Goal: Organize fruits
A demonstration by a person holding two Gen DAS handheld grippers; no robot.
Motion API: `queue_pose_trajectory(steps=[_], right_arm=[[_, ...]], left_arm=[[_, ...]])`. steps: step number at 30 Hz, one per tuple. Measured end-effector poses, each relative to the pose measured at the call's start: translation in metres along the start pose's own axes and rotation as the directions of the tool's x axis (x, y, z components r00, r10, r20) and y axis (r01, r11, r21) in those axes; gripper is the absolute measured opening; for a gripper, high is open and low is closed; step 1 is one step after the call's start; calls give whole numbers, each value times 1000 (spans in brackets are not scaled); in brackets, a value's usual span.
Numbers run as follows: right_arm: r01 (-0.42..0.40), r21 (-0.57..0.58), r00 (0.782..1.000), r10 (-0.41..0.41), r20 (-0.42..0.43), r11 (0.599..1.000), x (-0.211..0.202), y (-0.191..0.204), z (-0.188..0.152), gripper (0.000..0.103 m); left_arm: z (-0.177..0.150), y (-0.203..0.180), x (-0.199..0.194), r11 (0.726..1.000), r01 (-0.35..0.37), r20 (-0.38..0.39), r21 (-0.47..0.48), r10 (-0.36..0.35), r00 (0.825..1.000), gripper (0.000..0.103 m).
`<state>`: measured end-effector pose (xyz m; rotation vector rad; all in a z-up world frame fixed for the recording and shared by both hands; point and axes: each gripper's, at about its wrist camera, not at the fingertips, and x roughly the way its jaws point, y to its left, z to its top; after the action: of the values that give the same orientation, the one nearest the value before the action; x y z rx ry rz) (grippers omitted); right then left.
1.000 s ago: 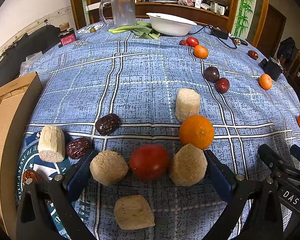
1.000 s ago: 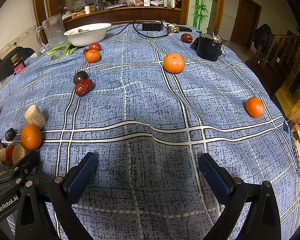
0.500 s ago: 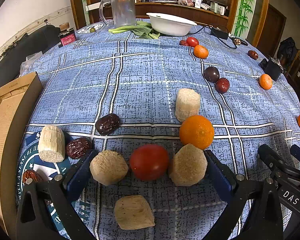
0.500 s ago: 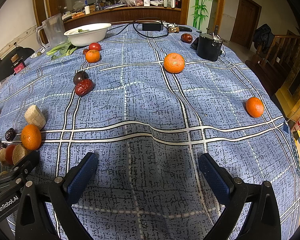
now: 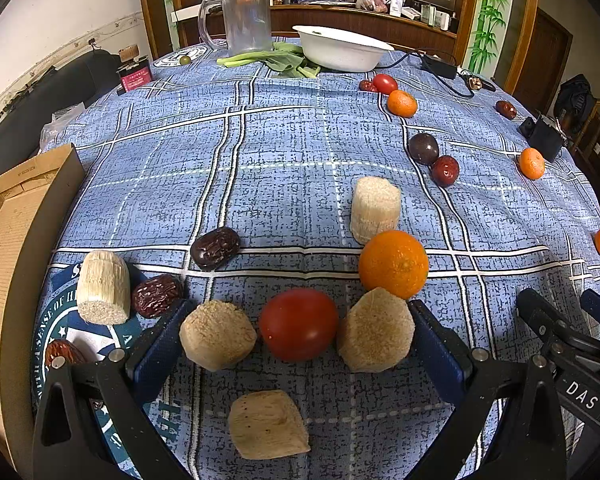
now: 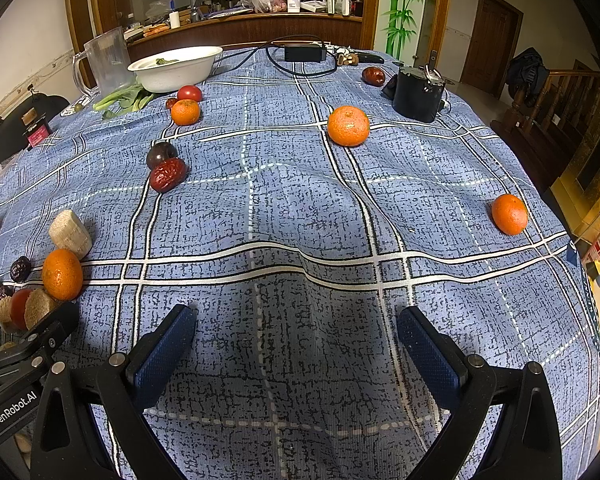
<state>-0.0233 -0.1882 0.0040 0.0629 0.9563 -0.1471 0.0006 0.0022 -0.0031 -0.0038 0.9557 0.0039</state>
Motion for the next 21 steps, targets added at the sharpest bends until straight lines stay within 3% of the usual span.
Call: queue_pose_trajectory(steps=[8, 15, 19, 21], right_arm=[[-2, 1, 1000, 2, -1, 1000, 0, 0, 0, 102], [16, 27, 998, -14, -58, 1000, -6, -5, -2, 102], [26, 37, 998, -23, -66, 999, -4, -1, -2, 101], [19, 50, 999, -18, -36, 999, -19, 3, -6, 98]], left_arm=[[3, 0, -1, 999, 23, -37, 38, -21, 999, 103], [4, 0, -2, 993, 67, -86, 96, -59, 995, 103], [-5, 10, -24, 992, 100, -57, 80, -95, 994, 84], [-11, 19, -50, 992, 106, 10, 70, -107, 994, 84]])
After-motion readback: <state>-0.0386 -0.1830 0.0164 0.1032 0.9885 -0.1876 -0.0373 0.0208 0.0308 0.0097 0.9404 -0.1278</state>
